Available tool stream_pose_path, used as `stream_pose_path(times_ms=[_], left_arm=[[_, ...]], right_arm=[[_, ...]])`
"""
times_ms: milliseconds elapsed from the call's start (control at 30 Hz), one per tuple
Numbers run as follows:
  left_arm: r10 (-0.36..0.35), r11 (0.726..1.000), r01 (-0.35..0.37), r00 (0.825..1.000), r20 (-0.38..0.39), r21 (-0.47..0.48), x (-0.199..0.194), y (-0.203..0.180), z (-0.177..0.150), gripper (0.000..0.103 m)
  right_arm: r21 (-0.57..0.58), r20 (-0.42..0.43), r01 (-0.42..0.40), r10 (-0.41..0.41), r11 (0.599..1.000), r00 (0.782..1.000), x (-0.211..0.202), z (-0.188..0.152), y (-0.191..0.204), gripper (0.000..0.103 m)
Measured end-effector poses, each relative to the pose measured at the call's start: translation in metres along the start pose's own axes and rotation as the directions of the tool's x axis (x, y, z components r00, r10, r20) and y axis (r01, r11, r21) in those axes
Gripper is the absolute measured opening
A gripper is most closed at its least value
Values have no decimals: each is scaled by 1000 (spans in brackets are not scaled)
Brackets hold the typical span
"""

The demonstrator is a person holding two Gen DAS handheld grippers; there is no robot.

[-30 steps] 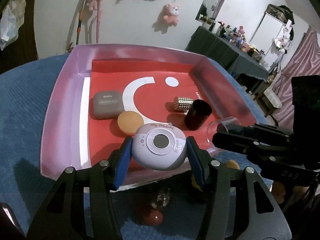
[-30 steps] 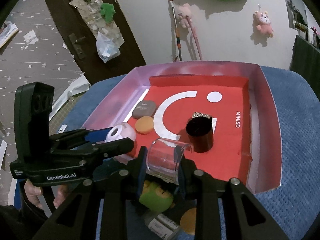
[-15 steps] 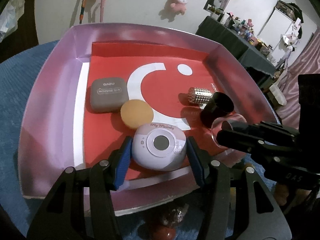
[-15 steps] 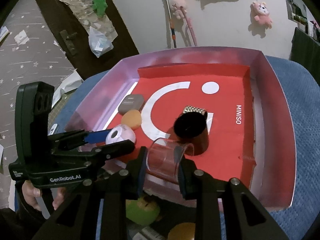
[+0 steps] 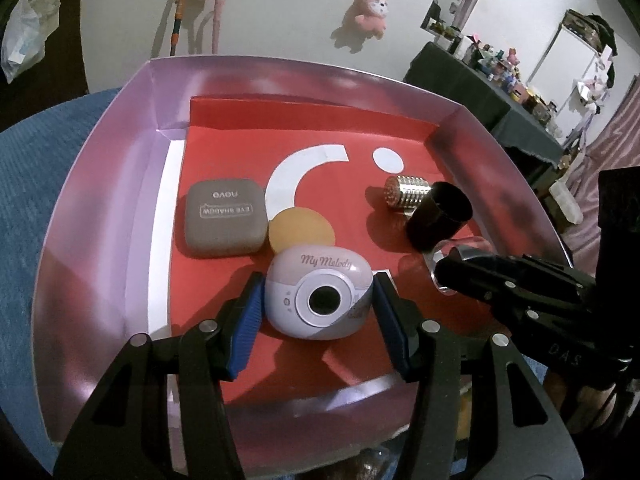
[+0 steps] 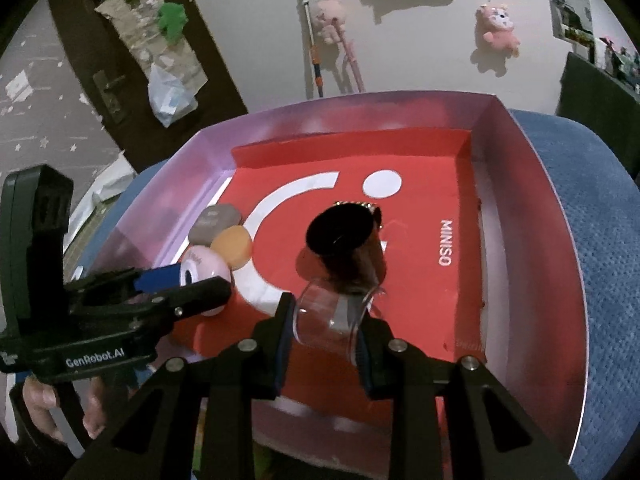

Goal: Organize rigid objects
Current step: 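Lower the pink device beside the sponge and the cup beside the black cap, open both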

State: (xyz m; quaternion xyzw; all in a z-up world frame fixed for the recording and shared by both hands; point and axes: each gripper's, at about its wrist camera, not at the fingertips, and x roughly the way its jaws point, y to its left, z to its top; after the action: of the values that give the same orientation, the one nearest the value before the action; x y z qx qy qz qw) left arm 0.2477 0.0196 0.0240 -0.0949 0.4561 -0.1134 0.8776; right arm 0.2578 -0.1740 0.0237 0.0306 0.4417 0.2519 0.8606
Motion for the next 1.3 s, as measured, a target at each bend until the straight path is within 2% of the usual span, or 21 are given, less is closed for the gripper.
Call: stream_pose_path(times_ms=[167, 533, 1300], left_arm=[[9, 1000, -9, 1000, 7, -14, 2, 4, 4, 52], [-1, 1000, 2, 1000, 2, -29, 5, 8, 4, 52], [2, 1000, -2, 1000, -1, -30, 5, 7, 4, 52]], right_arm=[[-18, 19, 48, -47, 999, 999, 4, 5, 4, 29], [18, -5, 3, -3, 1000, 1000, 12, 5, -3, 25], [14, -5, 4, -4, 1000, 1000, 12, 5, -3, 25]])
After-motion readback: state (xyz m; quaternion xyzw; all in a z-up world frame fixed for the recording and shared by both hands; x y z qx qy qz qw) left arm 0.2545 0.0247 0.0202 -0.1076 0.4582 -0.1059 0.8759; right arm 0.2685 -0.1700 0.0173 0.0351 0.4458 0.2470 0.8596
